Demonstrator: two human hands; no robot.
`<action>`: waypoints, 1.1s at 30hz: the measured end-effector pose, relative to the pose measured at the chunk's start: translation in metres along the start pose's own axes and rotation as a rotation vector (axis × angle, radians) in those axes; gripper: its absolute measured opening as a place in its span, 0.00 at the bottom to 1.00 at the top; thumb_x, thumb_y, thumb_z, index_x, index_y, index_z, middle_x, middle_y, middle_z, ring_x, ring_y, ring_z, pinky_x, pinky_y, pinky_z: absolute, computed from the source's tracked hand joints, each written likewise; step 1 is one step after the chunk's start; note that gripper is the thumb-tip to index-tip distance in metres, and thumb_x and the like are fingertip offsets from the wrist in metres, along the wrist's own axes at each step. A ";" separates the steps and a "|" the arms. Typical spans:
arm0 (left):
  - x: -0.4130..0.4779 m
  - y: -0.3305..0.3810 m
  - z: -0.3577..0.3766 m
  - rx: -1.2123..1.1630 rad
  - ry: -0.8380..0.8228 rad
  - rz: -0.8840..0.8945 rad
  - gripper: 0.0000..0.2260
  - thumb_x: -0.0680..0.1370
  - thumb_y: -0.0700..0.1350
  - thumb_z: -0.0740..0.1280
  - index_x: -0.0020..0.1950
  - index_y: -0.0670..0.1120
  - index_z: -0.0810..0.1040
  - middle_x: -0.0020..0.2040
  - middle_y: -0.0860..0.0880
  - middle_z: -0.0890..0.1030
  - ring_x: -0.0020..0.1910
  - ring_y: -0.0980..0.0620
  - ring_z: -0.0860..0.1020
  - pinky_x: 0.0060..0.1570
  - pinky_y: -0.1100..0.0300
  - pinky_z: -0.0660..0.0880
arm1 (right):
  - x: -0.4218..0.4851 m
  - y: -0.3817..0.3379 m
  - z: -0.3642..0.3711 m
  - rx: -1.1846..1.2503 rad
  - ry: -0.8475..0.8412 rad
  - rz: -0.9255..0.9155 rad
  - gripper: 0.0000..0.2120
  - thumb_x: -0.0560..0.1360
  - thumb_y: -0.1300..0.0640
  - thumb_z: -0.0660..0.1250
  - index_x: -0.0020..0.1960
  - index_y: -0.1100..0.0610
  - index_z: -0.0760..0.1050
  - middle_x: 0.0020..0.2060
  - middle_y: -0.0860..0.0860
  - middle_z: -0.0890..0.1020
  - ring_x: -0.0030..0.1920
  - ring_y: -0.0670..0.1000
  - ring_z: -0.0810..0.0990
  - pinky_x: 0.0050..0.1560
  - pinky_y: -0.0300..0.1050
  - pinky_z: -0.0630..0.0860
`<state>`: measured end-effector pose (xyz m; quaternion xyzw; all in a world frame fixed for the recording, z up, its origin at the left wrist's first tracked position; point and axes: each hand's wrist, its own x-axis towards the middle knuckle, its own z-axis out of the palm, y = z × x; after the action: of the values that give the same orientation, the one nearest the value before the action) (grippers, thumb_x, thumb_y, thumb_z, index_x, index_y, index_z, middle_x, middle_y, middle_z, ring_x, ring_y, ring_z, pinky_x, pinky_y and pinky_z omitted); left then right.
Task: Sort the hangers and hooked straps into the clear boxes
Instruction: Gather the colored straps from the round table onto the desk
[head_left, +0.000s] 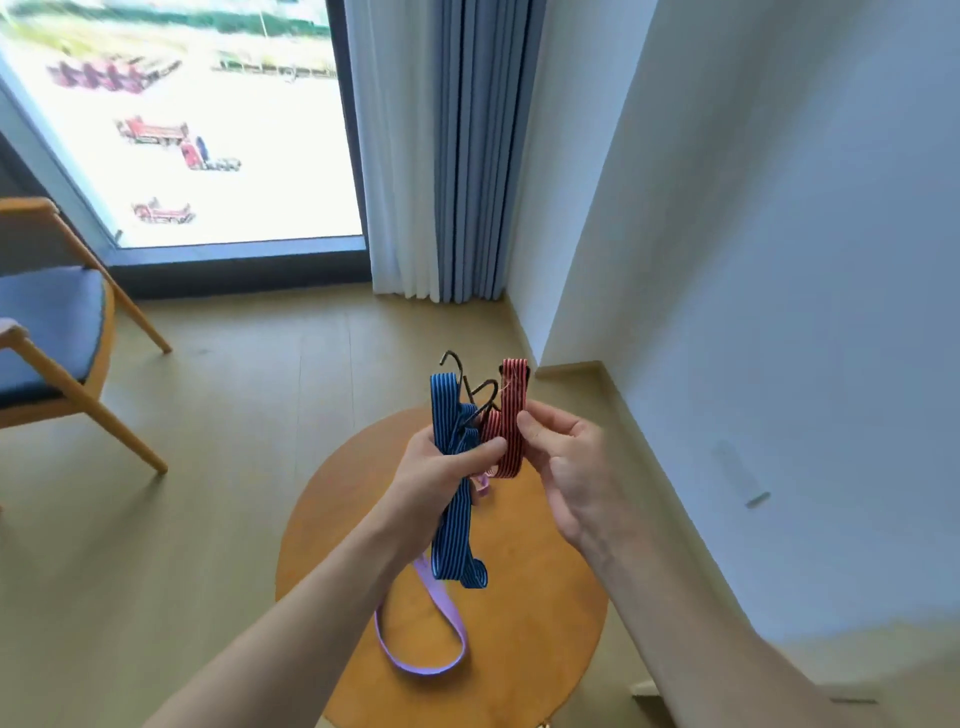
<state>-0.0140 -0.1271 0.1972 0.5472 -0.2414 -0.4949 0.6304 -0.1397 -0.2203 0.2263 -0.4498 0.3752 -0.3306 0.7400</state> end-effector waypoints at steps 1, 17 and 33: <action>-0.005 0.003 0.003 0.013 -0.018 0.015 0.16 0.67 0.49 0.83 0.50 0.46 0.85 0.39 0.45 0.82 0.34 0.47 0.78 0.29 0.57 0.75 | -0.010 -0.004 0.001 -0.026 0.016 -0.036 0.09 0.80 0.67 0.65 0.57 0.69 0.82 0.56 0.64 0.84 0.57 0.62 0.84 0.61 0.54 0.80; -0.084 0.061 0.109 0.364 -0.777 -0.068 0.03 0.79 0.35 0.69 0.51 0.36 0.79 0.38 0.40 0.84 0.28 0.51 0.80 0.23 0.63 0.72 | -0.206 -0.065 -0.091 -0.774 0.198 -0.230 0.51 0.68 0.49 0.81 0.80 0.49 0.53 0.73 0.47 0.70 0.75 0.47 0.65 0.76 0.50 0.62; -0.188 0.011 0.247 0.849 -1.162 0.150 0.14 0.65 0.45 0.79 0.43 0.46 0.76 0.33 0.48 0.82 0.29 0.53 0.78 0.30 0.58 0.74 | -0.415 -0.106 -0.188 -0.737 0.730 -0.217 0.11 0.75 0.62 0.70 0.43 0.48 0.86 0.30 0.50 0.83 0.30 0.48 0.75 0.30 0.42 0.71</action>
<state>-0.2933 -0.0722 0.3221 0.3752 -0.7460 -0.5247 0.1657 -0.5235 0.0043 0.3711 -0.5717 0.6511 -0.3866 0.3157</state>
